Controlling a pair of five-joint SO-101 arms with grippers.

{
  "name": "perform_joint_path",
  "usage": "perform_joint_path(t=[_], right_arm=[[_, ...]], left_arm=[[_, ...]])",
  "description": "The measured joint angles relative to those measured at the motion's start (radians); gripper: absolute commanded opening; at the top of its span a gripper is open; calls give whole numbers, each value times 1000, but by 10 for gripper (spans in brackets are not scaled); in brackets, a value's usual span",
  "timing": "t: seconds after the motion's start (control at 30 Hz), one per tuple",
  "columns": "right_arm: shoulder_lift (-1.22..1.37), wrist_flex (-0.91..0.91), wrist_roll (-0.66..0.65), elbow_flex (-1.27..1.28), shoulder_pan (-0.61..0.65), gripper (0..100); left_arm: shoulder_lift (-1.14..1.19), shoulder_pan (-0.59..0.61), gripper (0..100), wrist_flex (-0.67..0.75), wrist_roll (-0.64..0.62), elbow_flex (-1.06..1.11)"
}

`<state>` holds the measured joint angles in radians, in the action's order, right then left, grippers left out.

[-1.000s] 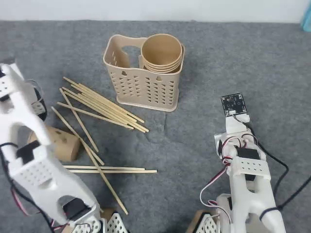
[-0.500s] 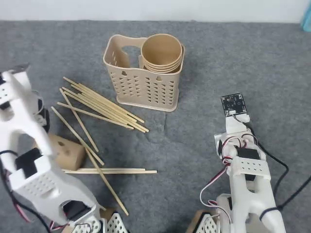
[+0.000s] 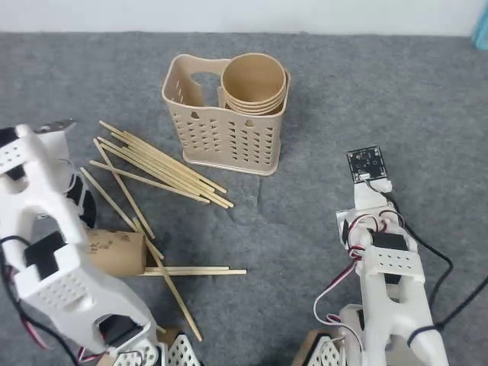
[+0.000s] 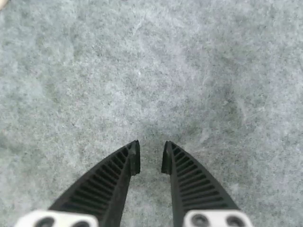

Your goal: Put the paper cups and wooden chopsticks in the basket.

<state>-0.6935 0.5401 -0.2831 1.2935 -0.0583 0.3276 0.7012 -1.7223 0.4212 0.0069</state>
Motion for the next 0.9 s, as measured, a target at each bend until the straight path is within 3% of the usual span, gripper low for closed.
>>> perform_joint_path(t=[0.03,0.47,0.63,0.9], right_arm=[[0,0,0,0,0,91],[0,0,0,0,0,91],[0,0,0,0,0,91],[0,0,0,0,0,91]], left_arm=[[0,0,5,0,0,2],[0,-9,12,0,0,3],[-63,-72,12,0,-14,51],[-365,-235,12,0,-74,253]])
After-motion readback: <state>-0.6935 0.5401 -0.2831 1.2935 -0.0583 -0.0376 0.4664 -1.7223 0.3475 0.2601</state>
